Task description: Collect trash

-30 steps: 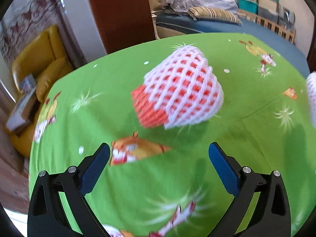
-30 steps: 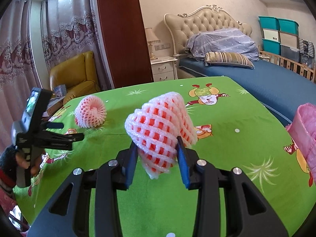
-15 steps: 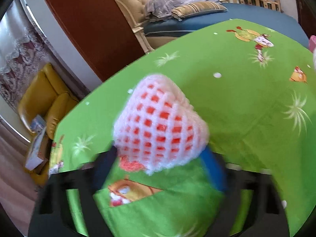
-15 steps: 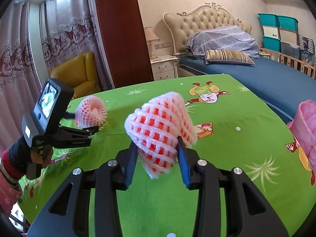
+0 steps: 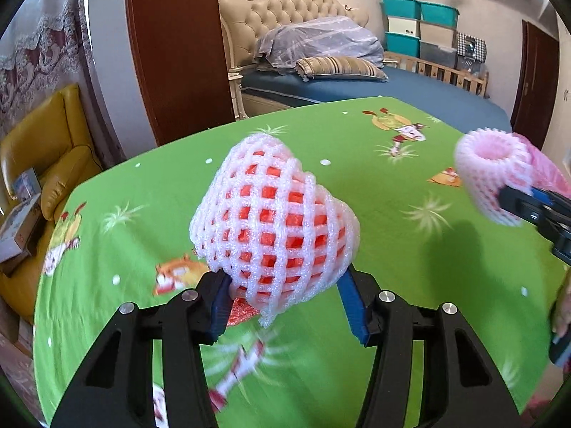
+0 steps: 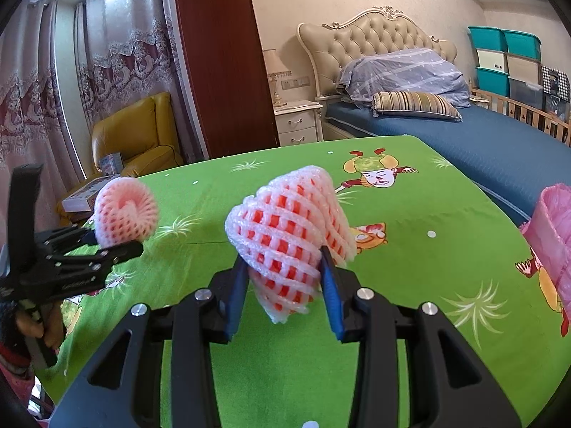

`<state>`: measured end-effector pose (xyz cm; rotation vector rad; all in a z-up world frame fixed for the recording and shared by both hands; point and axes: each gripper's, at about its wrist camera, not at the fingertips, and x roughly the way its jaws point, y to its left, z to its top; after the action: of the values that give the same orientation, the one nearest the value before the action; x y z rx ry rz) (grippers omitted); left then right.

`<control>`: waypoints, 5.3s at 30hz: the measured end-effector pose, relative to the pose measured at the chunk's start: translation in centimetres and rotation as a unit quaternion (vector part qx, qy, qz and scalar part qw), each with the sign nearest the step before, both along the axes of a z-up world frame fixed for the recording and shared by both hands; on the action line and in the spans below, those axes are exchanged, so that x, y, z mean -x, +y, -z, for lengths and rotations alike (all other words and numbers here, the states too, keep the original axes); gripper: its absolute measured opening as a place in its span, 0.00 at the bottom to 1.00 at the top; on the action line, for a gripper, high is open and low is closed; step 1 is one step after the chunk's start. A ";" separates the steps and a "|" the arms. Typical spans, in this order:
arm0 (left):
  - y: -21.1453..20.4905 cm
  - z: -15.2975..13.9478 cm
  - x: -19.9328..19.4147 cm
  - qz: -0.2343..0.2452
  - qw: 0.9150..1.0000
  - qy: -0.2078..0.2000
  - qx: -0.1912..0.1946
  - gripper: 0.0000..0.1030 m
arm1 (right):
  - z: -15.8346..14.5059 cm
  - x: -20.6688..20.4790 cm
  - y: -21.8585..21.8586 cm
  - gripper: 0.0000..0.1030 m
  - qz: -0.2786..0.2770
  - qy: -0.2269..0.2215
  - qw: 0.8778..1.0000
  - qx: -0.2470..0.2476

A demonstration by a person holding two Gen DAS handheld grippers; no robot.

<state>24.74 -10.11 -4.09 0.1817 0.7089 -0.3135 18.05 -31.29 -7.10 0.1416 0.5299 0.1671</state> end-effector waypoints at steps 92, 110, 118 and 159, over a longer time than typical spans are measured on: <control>-41.4 -10.6 3.1 0.245 0.958 -0.054 0.141 0.94 | -8.6 23.8 -34.0 0.96 0.299 -0.153 0.942 0.018; -32.8 -5.2 11.9 0.231 0.966 -0.081 0.085 0.94 | -2.0 22.4 -23.2 0.96 0.312 -0.039 0.946 0.085; -32.3 -4.9 12.7 0.237 0.964 -0.087 0.082 0.94 | -4.2 22.9 -24.4 0.96 0.315 -0.039 0.945 0.081; -33.0 -3.9 12.9 0.250 0.963 -0.075 0.068 0.94 | -3.4 22.5 -24.5 0.96 0.318 -0.024 0.945 0.074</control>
<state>11.88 -43.06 -0.22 0.2497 0.4808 -0.8224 -4.45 -55.81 -3.74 0.1557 0.4229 -0.4993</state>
